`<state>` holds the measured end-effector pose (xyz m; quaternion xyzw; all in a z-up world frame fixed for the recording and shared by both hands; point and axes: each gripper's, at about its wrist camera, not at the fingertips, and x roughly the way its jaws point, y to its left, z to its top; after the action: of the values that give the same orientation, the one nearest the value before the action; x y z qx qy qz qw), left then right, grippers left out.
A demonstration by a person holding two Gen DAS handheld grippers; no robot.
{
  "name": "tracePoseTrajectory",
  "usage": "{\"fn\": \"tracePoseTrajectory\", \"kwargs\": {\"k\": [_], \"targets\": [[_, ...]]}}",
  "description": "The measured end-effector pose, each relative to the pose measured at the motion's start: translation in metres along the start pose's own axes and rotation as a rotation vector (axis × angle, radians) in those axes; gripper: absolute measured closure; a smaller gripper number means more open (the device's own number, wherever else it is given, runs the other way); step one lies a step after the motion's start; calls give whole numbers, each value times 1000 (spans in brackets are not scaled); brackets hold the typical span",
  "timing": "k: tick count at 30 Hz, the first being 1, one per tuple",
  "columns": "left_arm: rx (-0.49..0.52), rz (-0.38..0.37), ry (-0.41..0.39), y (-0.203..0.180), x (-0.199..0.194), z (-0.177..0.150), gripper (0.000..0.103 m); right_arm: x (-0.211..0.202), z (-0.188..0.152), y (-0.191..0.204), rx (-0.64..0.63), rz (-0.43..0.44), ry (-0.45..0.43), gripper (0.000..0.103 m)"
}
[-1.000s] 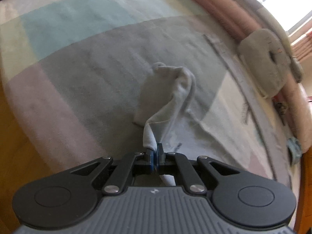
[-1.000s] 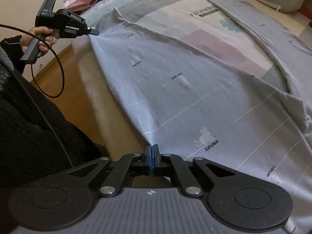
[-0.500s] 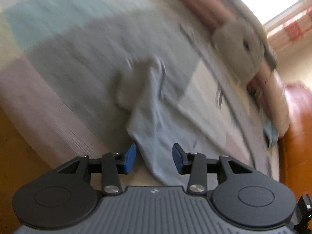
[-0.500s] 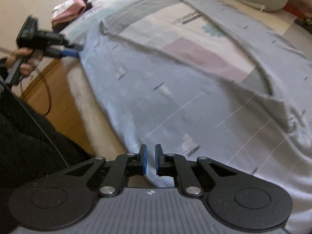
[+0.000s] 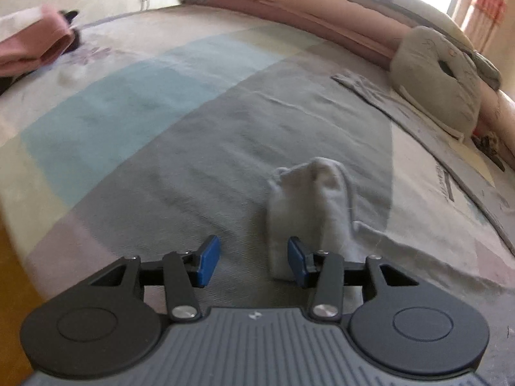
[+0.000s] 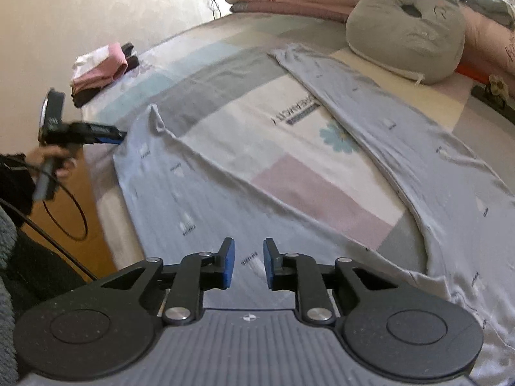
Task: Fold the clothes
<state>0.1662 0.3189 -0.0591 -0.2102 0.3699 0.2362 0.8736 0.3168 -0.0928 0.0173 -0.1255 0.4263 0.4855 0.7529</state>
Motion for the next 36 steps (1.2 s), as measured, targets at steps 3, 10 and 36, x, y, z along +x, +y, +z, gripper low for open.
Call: {"fn": "tracePoseTrajectory", "kwargs": {"k": [3, 10, 36], "targets": [[-5, -44, 5, -10, 0, -1, 58, 2, -2, -1, 31, -6, -11, 75], [154, 15, -5, -51, 7, -5, 61, 6, -8, -3, 68, -16, -31, 75], [-40, 213, -41, 21, -40, 14, 76, 16, -2, -8, 71, -4, -68, 71]]}}
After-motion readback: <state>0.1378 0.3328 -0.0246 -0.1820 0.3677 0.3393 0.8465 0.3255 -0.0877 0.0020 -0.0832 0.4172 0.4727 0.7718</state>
